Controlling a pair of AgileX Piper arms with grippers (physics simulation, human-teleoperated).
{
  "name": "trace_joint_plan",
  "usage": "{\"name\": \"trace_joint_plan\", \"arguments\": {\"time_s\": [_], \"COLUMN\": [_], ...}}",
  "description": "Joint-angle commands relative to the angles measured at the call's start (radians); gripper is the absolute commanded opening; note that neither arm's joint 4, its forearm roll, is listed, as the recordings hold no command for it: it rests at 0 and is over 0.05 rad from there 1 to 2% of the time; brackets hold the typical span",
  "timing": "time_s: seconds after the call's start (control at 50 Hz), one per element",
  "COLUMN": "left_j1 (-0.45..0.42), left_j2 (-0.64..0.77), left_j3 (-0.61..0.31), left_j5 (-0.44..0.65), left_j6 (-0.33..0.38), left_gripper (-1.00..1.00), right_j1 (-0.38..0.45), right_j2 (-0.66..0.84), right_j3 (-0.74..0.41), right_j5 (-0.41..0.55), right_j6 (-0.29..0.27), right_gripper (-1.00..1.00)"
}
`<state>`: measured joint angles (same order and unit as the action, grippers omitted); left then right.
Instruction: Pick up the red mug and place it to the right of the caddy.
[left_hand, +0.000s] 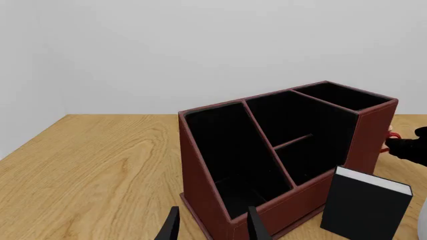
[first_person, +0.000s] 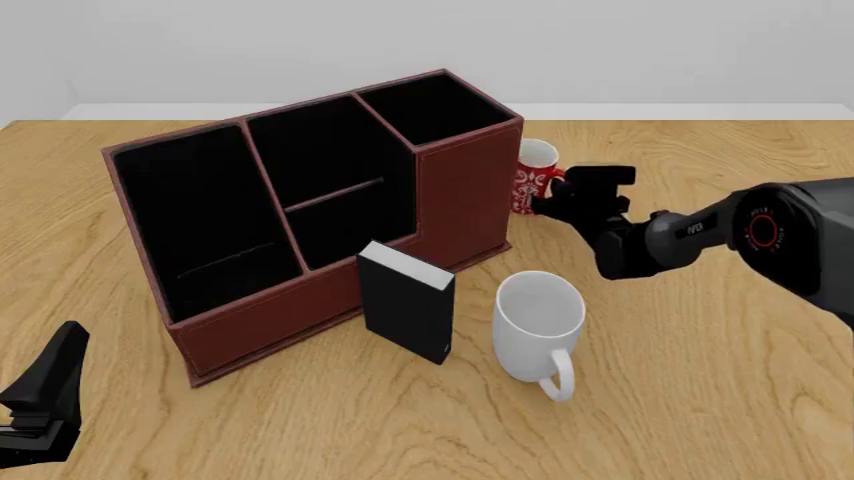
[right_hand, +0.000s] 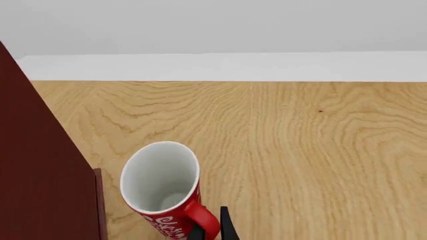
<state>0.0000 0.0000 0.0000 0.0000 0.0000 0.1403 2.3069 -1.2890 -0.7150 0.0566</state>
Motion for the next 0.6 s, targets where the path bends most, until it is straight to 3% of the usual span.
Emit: {"name": "trace_joint_plan", "arguments": {"time_s": [0.02, 0.18, 0.2, 0.6], "left_j1": [0.0, 0.0, 0.0, 0.0], "left_j2": [0.0, 0.0, 0.0, 0.0], "left_j3": [0.0, 0.0, 0.0, 0.0], "left_j5": [0.0, 0.0, 0.0, 0.0], "left_j6": [0.0, 0.0, 0.0, 0.0], "left_gripper": [1.0, 1.0, 1.0, 1.0], "right_j1": [-0.02, -0.021, -0.02, -0.019], "right_j2": [0.033, 0.041, 0.044, 0.023], "right_j3": [0.074, 0.05, 0.047, 0.08], "right_j5": [-0.001, 0.027, 0.027, 0.02], "right_j6": [-0.011, -0.012, -0.011, -0.01], "right_gripper": [-1.0, -1.0, 1.0, 1.0]}}
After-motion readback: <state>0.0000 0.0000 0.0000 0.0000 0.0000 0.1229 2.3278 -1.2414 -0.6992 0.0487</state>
